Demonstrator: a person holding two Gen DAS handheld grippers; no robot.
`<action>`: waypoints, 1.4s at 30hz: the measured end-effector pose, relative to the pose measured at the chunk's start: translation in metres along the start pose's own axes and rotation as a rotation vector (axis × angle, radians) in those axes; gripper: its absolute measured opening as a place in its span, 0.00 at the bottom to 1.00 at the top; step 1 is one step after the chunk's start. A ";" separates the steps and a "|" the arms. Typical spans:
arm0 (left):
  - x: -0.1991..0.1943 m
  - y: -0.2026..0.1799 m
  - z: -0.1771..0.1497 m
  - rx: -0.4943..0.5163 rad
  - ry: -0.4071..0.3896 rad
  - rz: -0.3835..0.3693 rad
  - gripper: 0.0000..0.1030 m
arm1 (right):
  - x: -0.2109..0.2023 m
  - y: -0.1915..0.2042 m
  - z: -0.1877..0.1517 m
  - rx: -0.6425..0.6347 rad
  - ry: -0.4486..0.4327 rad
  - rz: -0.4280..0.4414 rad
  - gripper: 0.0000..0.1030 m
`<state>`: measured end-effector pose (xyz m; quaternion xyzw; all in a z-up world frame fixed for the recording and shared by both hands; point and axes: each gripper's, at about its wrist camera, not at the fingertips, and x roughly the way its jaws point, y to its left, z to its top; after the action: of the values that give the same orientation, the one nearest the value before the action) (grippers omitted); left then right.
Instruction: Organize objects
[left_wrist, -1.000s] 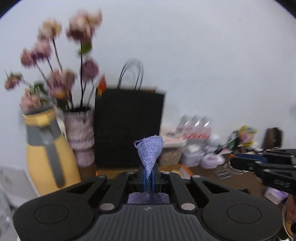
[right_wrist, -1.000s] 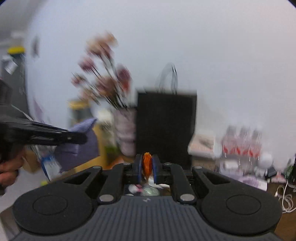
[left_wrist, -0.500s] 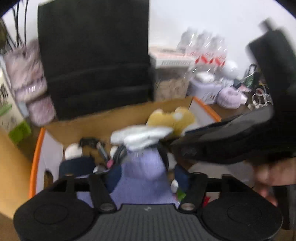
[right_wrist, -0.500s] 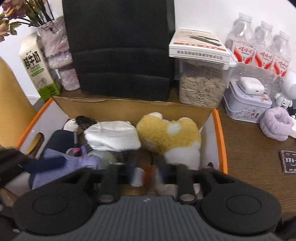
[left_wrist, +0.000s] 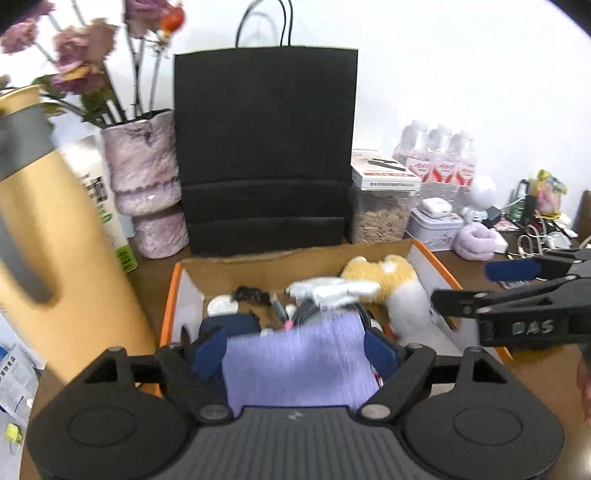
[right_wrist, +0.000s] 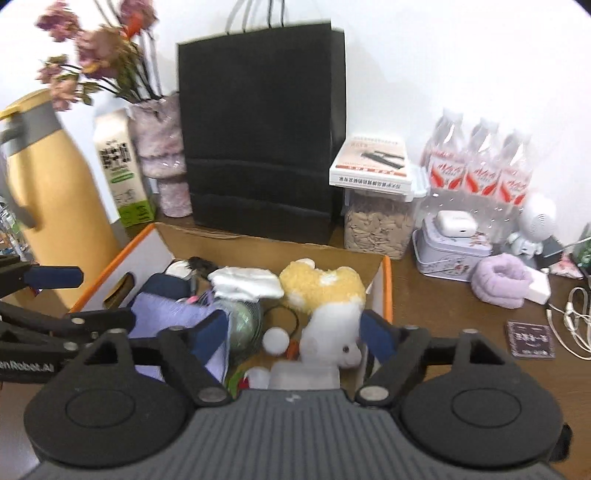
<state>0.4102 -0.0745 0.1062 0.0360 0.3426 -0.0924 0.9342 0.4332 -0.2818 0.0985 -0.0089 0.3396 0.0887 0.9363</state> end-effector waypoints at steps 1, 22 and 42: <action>-0.010 0.000 -0.008 -0.004 -0.008 0.008 0.79 | -0.012 0.002 -0.009 0.012 -0.020 -0.004 0.88; -0.240 -0.007 -0.269 -0.080 -0.095 0.100 0.97 | -0.234 0.132 -0.276 0.100 -0.126 0.029 1.00; -0.243 -0.001 -0.284 -0.120 -0.083 0.097 0.98 | -0.248 0.145 -0.271 0.054 -0.144 -0.021 1.00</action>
<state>0.0482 -0.0026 0.0473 -0.0076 0.3062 -0.0280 0.9515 0.0501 -0.2000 0.0544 0.0190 0.2736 0.0699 0.9591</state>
